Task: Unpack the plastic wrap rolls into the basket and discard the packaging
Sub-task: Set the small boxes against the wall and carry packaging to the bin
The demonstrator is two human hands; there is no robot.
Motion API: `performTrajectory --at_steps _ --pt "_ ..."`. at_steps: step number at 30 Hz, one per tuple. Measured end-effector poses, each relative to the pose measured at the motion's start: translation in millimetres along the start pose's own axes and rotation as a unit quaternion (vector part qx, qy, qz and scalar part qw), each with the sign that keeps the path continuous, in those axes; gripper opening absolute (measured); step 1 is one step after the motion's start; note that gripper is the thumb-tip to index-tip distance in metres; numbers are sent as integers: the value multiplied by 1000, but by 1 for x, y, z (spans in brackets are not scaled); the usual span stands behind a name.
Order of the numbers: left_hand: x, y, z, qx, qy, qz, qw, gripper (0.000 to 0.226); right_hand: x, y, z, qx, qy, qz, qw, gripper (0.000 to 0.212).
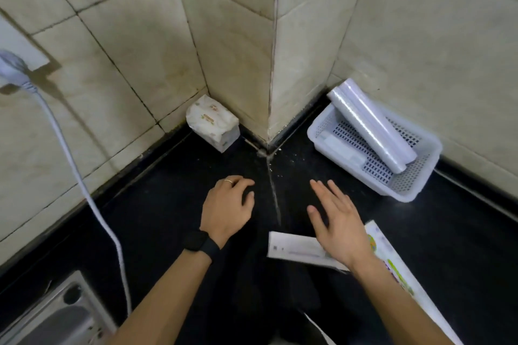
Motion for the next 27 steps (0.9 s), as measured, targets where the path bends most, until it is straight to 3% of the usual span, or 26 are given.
performTrajectory --at_steps 5,8,12,15,22,27 --pt "-53 63 61 -74 -3 -45 996 33 32 123 75 -169 -10 64 983 51" --pt "-90 89 96 -119 -43 -85 988 43 24 195 118 -266 10 40 963 55" --pt "-134 106 125 -140 -153 -148 967 75 21 248 146 -317 37 -8 948 71" --pt "-153 107 123 -96 -220 -168 956 91 23 267 156 -332 52 -25 942 82" --pt "-164 115 119 -115 -293 -164 935 62 15 286 172 -363 46 -117 923 76" --pt "-166 124 150 -155 -256 -154 942 60 29 316 176 -412 -31 -76 908 62"
Point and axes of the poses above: each hand's wrist, its own y-axis away from the middle knuckle, its own x-axis out of the back of the hand, z = x × y, the point moved 10 cm from there along -y, towards the middle knuckle, and after that the axes turned 11 degrees about x, right-handed, at the moved point
